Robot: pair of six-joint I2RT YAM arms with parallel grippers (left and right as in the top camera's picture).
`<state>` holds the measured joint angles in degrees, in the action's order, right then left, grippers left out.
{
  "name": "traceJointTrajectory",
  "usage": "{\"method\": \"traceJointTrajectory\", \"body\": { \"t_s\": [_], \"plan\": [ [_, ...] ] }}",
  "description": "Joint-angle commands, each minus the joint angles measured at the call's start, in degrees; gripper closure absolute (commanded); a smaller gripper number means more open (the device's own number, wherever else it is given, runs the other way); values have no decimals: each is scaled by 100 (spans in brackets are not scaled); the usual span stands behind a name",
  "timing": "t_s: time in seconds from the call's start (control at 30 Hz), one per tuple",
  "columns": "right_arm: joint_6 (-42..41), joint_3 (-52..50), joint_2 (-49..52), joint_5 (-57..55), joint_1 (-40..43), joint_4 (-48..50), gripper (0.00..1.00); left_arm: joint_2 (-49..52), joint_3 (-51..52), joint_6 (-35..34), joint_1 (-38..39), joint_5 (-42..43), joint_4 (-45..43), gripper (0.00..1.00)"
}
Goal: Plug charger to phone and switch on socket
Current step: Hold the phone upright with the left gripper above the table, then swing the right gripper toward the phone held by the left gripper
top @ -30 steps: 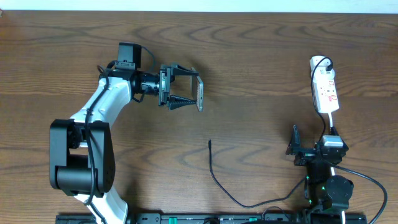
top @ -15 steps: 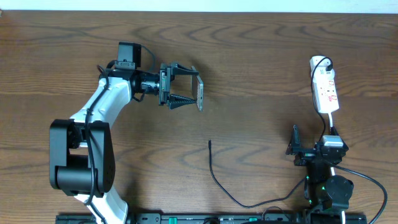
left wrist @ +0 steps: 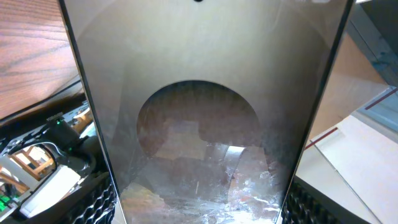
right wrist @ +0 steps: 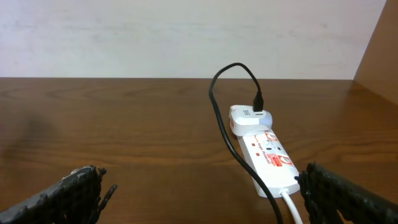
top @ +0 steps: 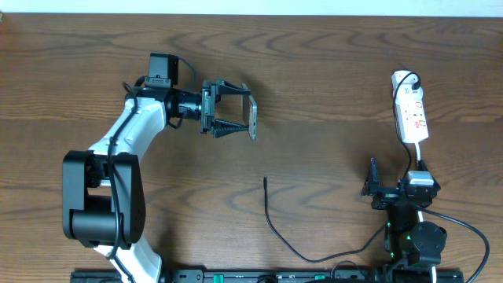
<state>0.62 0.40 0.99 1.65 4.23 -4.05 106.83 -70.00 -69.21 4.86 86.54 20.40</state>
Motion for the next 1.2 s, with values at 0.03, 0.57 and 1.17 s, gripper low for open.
{"method": "traceJointTrajectory", "body": {
  "t_s": [0.03,0.57,1.17],
  "plan": [
    [7,-9,-28,-22,-52,-24,1,-205,-66,-4,-35,343,-22,93],
    [7,-9,-28,-22,-52,-24,1,-203,-63,306,-35,234,-42,93],
    [-623,24,-26,1440,-52,407,1,-203,-63,658,-35,83,-341,93]
  ]
}}
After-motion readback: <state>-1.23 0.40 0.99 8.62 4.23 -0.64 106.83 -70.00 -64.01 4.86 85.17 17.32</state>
